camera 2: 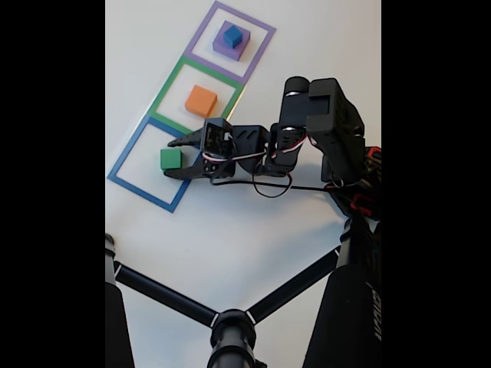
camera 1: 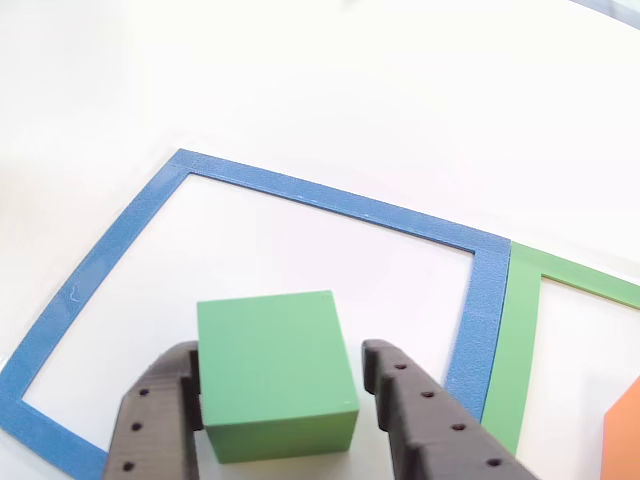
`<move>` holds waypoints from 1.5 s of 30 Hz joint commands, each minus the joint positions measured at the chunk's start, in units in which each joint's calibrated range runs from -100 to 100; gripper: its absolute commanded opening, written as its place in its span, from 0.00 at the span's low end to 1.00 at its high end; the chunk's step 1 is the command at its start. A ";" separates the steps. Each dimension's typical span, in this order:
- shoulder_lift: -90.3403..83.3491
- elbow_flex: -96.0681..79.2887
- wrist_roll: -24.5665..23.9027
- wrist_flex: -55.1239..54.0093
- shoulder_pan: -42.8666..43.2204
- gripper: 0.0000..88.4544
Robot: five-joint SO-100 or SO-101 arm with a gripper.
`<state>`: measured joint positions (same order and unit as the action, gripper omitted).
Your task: Tower of hanoi
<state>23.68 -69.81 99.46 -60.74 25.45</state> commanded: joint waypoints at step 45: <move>-71.28 59.08 -9.60 139.12 -12.41 0.09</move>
<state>-45.55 -19.88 90.29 72.67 16.33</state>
